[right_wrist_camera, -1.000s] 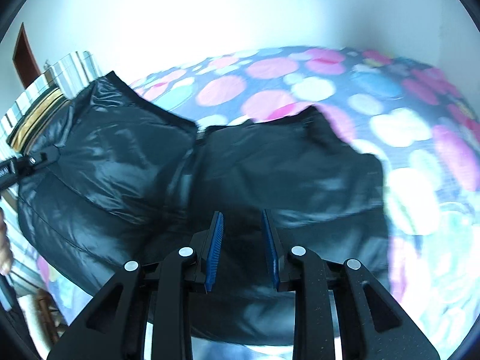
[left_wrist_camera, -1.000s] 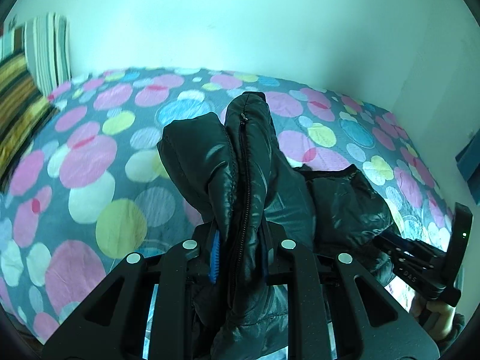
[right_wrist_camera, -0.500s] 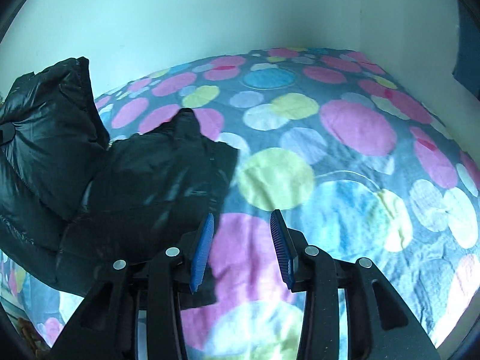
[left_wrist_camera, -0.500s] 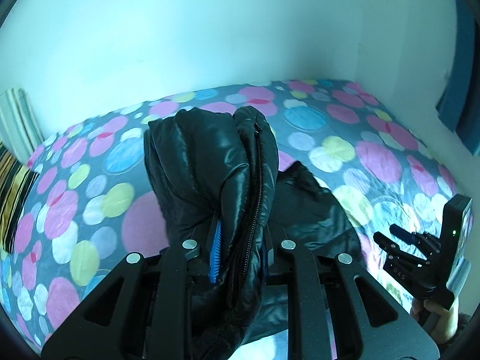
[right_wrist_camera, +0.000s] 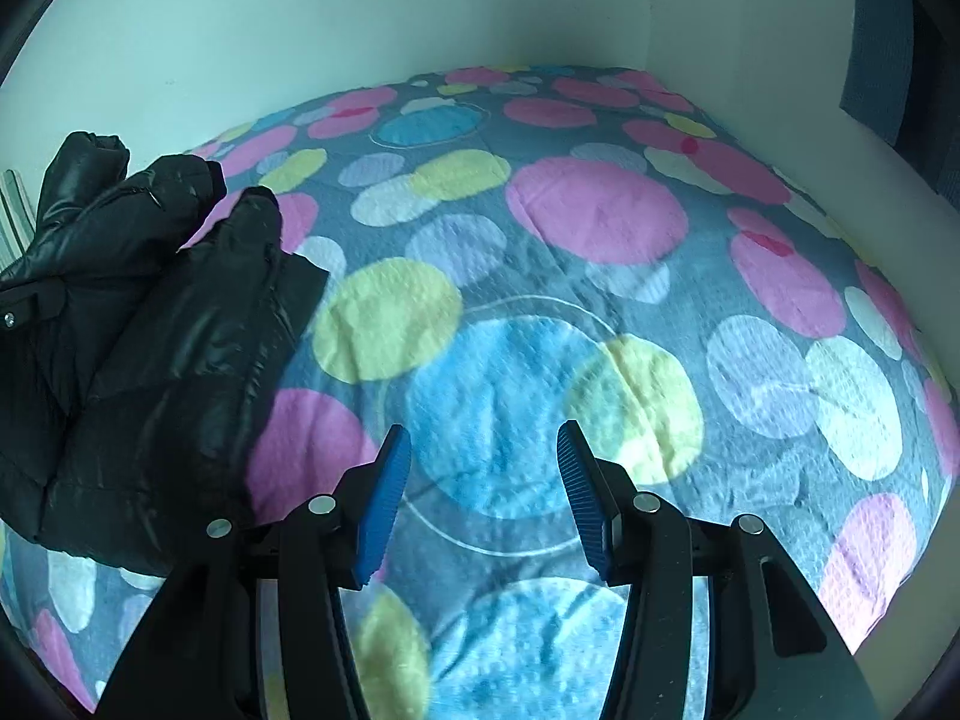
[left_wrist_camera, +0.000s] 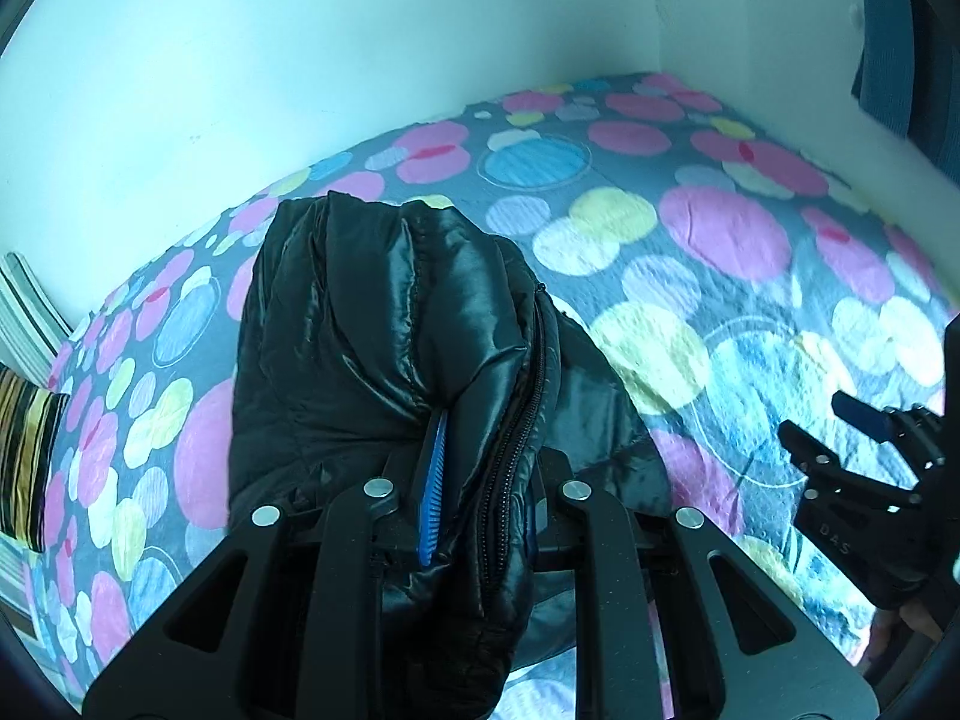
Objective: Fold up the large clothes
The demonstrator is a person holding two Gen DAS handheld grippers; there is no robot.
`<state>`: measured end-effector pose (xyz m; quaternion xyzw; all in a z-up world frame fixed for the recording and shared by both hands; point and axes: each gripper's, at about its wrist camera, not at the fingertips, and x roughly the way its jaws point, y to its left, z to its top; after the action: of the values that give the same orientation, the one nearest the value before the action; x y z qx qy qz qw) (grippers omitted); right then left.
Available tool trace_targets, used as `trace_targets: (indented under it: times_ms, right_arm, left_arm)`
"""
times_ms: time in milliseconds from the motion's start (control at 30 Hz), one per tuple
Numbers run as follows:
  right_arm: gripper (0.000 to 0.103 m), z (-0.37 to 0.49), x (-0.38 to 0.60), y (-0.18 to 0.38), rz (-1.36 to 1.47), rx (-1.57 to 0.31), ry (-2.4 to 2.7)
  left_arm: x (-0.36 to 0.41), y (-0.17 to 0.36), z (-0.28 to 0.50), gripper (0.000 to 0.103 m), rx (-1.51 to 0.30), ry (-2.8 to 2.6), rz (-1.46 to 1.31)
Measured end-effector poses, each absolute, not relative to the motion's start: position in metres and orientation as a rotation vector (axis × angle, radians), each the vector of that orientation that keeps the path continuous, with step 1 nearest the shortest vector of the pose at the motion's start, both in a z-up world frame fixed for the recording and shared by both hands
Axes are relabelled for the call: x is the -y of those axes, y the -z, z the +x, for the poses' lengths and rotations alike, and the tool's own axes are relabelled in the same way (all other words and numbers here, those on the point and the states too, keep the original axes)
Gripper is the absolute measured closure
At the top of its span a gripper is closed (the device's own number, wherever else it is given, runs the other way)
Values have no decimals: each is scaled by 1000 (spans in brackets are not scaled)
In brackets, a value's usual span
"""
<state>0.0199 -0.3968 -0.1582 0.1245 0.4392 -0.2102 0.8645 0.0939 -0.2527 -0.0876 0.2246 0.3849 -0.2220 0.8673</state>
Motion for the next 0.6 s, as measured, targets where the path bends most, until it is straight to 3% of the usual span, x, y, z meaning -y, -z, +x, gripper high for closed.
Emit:
trace_targets:
  times_ms: [167,267,600]
  right_arm:
    - [51,14,411,167,248,-938,479]
    - [43,11,418,170,247,-940,497]
    - [42,3,430,177,244,-955,529]
  left_arm:
    - [273,104,88,84,-794,440,512]
    - [284,115,83,84,-776,428,549]
    - [298,138,69,84,-716,391,615]
